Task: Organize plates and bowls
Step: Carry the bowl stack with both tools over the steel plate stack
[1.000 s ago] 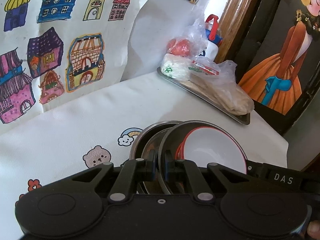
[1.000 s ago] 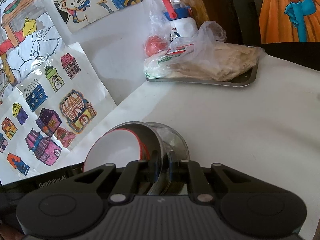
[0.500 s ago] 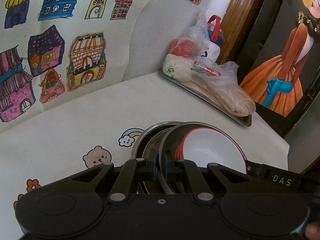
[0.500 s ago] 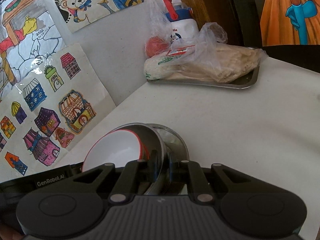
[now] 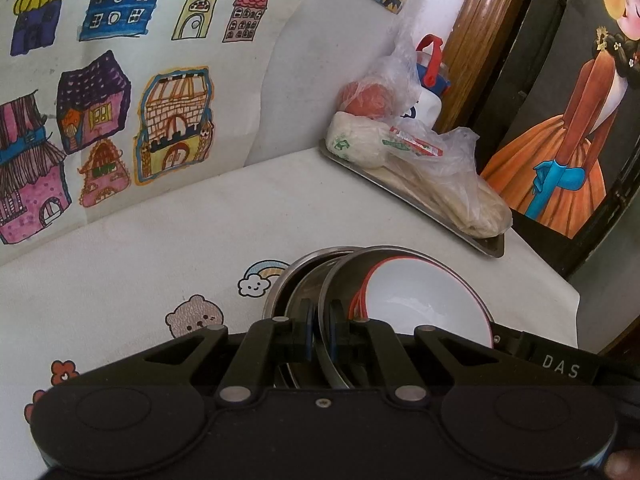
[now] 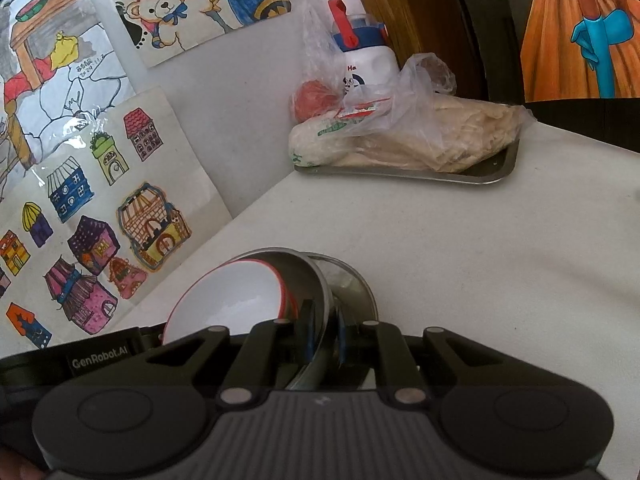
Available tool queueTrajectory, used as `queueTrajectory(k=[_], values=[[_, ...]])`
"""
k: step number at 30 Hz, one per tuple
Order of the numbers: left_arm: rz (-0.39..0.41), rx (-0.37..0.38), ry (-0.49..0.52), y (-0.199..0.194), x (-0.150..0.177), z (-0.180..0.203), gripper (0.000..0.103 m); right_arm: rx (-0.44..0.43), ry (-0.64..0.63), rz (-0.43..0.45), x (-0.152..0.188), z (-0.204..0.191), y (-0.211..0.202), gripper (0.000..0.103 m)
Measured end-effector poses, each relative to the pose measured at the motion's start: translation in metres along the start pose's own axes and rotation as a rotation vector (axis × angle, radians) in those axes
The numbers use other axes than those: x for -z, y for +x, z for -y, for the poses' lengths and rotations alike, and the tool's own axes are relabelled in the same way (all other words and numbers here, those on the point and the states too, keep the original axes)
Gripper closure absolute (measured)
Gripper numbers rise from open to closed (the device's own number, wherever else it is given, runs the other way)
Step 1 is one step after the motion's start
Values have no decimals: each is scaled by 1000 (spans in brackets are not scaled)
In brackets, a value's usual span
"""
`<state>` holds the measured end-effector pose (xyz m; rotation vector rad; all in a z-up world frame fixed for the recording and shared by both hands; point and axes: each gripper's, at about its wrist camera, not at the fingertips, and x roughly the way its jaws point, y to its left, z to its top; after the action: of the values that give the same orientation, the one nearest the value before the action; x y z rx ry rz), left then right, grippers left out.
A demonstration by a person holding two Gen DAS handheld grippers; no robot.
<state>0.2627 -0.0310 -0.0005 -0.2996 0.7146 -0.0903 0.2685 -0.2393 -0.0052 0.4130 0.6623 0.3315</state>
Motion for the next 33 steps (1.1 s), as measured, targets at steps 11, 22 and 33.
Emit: queueTrajectory(k=[11,22,33], values=[[4,10,-13,-1,1,-2,96,7,-5,36,4,-2,-1,88],[7,21,-29,-1,1,-6,91,18,-21,73,8,-4,-3,86],[11,16,-37,-3,2,-9,83,42,-21,95,12,-2,-7,77]])
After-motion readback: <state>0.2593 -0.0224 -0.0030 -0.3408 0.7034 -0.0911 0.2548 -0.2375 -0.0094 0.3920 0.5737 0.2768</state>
